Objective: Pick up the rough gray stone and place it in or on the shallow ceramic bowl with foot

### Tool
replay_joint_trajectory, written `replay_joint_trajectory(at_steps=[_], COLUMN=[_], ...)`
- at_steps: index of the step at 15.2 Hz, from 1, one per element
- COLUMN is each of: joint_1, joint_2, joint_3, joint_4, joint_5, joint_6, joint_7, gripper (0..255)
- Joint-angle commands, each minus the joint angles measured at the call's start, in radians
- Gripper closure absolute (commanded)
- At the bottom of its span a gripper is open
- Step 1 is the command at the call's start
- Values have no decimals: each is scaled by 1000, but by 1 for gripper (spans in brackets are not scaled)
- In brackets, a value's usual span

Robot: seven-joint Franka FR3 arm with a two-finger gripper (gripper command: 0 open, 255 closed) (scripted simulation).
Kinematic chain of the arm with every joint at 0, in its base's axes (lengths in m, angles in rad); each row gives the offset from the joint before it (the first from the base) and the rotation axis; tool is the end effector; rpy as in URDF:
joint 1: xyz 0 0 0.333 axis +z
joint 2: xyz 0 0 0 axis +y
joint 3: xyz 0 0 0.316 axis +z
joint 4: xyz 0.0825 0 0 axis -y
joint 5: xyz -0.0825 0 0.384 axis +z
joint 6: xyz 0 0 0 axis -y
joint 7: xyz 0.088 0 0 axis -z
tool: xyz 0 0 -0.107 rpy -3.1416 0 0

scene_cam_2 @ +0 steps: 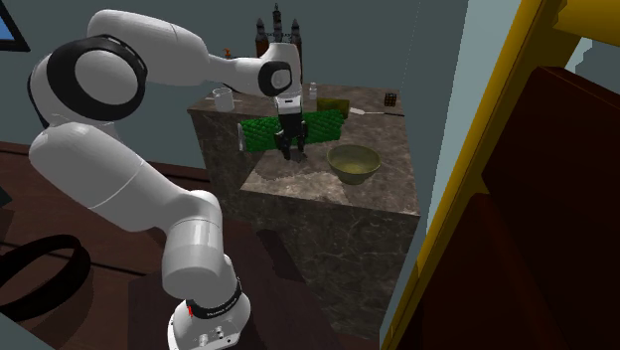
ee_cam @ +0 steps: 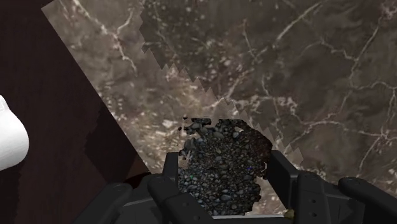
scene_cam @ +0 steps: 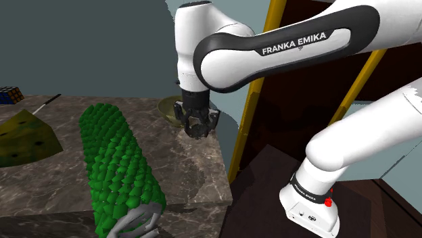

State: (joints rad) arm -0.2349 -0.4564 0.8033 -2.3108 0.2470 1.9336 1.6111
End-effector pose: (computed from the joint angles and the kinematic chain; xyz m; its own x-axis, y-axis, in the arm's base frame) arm 0.3576 0.2709 0.4590 0.3651 -0.9260 0.0961 -0.9309 -0.3645 0.0241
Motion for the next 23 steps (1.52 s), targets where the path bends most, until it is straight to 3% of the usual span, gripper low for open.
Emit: replay_joint_trajectory(at_steps=[1,10,18,23], joint_1=[1,1,-136,-182], joint_2=[-8,-27,234,431], joint_3=[-10,-46,-20,-2], joint_4=[24,124,310,471], joint_5=[-1,-10,-184,-327], joint_6=[-32,-151,-119,-137], joint_7=[-3,-12,-33,-12], gripper=[255,255,255,255])
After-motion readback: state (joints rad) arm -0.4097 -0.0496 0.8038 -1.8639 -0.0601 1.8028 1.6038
